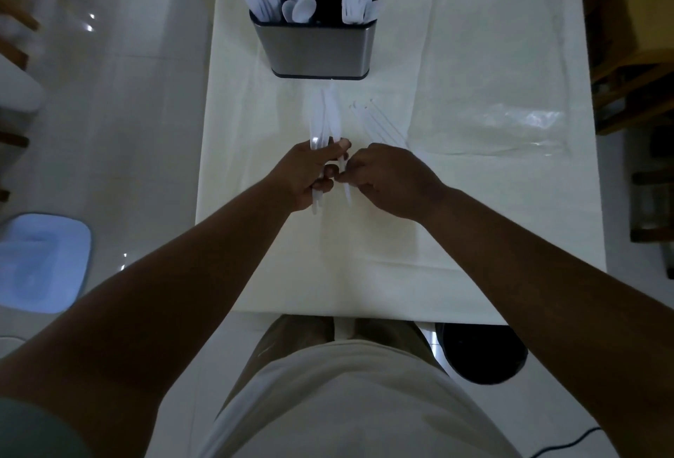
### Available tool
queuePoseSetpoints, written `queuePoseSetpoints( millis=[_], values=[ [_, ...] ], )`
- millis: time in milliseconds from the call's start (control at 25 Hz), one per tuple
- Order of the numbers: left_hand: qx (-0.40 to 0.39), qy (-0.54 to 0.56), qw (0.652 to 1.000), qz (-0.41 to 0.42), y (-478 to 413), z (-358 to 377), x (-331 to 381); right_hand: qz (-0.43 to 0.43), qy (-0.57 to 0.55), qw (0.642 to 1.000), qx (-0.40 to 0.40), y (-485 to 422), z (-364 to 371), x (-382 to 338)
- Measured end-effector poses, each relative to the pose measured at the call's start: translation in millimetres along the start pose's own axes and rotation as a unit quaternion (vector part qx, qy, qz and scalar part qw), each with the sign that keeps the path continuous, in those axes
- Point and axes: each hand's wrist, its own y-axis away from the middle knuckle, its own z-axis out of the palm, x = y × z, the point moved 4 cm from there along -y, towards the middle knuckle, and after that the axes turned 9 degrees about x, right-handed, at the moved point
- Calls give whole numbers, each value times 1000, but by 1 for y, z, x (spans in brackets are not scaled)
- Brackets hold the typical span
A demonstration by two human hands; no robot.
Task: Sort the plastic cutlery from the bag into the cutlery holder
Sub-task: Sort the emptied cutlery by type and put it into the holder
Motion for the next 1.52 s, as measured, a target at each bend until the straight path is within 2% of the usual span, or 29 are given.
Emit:
queuePoseSetpoints(
  millis=[80, 200, 280, 320, 400, 440, 560, 760, 880, 1000, 1200, 1280, 1400, 1440, 1520],
  values=[
    [52, -69, 996, 22, -6, 1, 2, 63, -14, 998, 0, 4, -2, 6],
    [116, -217, 967, 64, -19, -1, 8, 229, 27, 969, 87, 11, -13, 45],
    [125, -303, 938, 111, -29, 0, 15, 344, 59, 933, 86, 18, -19, 78],
    [128, -372, 906, 159, -33, 2, 22, 381, 65, 920, 69, 22, -20, 91],
    [110, -501, 815, 268, -40, 13, 39, 410, 70, 908, 55, 27, -23, 108],
    [88, -532, 786, 303, -43, 20, 47, 412, 74, 906, 61, 29, -25, 113],
    [58, -560, 765, 312, -60, 34, 61, 421, 87, 901, 60, 36, -28, 119],
    [65, -636, 698, 323, -77, 44, 59, 431, 83, 897, 54, 23, -24, 126],
    [76, -624, 716, 303, -81, 41, 55, 417, 60, 907, -5, -1, -13, 125],
    [85, -617, 719, 308, -80, 39, 56, 429, 58, 899, -59, -11, -4, 126],
    [128, -526, 793, 278, -75, 34, 59, 463, 2, 881, -96, -9, -9, 131],
    [138, -504, 809, 271, -70, 35, 60, 528, -123, 838, -59, -2, -20, 130],
    [134, -419, 870, 221, -61, 30, 54, 610, -317, 726, 30, 18, -37, 129],
    [129, -412, 877, 212, -58, 30, 51, 620, -343, 704, 45, 24, -42, 130],
    [111, -449, 858, 225, -53, 32, 45, 629, -364, 685, 51, 33, -49, 129]
  ],
)
